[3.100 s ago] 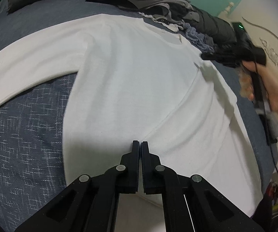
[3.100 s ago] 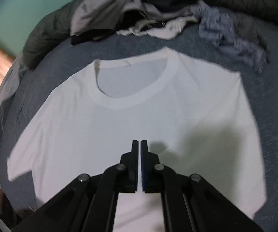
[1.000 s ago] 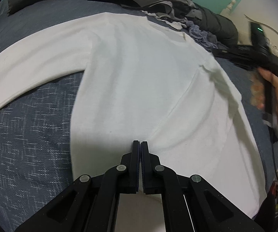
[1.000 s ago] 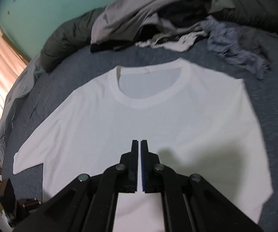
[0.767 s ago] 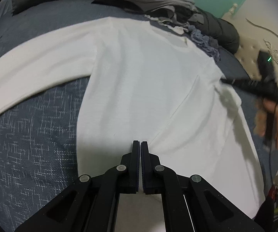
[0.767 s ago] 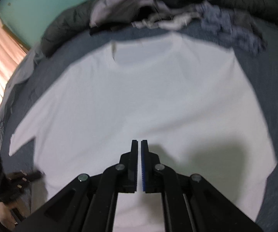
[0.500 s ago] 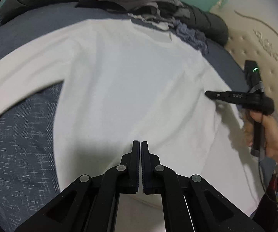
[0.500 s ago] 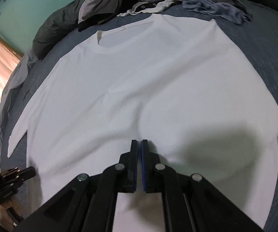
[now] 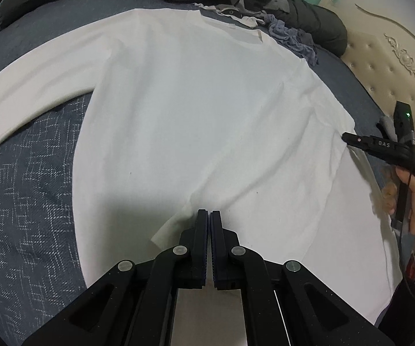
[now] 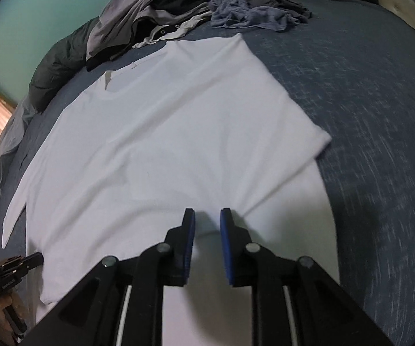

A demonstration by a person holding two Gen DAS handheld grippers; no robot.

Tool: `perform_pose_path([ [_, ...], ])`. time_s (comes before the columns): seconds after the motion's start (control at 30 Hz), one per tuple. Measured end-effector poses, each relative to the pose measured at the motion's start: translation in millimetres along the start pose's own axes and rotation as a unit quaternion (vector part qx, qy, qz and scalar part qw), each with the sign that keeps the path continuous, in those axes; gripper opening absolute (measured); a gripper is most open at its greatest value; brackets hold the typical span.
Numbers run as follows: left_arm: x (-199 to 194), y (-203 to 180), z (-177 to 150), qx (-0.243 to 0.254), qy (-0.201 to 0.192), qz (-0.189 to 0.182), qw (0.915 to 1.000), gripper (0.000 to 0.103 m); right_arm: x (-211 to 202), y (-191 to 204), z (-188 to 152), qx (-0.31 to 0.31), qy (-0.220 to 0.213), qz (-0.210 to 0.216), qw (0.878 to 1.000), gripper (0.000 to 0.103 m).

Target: Fold clothes

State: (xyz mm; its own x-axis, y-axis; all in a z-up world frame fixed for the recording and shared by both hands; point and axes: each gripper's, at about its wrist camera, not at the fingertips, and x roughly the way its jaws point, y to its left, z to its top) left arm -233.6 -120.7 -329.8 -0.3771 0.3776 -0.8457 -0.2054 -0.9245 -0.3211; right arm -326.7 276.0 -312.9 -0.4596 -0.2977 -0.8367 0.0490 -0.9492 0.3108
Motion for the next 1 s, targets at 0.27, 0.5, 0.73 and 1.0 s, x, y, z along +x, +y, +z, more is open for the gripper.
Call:
perform_pose_path([
  [0.27, -11, 6, -5, -0.012, -0.014, 0.006, 0.9998, 0.002, -38, -4, -23, 0.045, -0.056, 0.023, 0.997, 0.024],
  [0.5, -39, 28, -22, -0.063, -0.053, 0.003, 0.9966, 0.002, -56, 19, -57, 0.057, -0.077, 0.092, 0.991, 0.032],
  [0.73, -77, 68, -44, -0.170, -0.066, -0.011, 0.9833, 0.004, -60, 42, -81, 0.029, -0.072, 0.134, 0.988, 0.036],
  [1.0, -116, 120, -63, -0.240, -0.070, 0.060, 0.9664, 0.021, -63, 54, -89, 0.017, -0.080, 0.190, 0.978, 0.041],
])
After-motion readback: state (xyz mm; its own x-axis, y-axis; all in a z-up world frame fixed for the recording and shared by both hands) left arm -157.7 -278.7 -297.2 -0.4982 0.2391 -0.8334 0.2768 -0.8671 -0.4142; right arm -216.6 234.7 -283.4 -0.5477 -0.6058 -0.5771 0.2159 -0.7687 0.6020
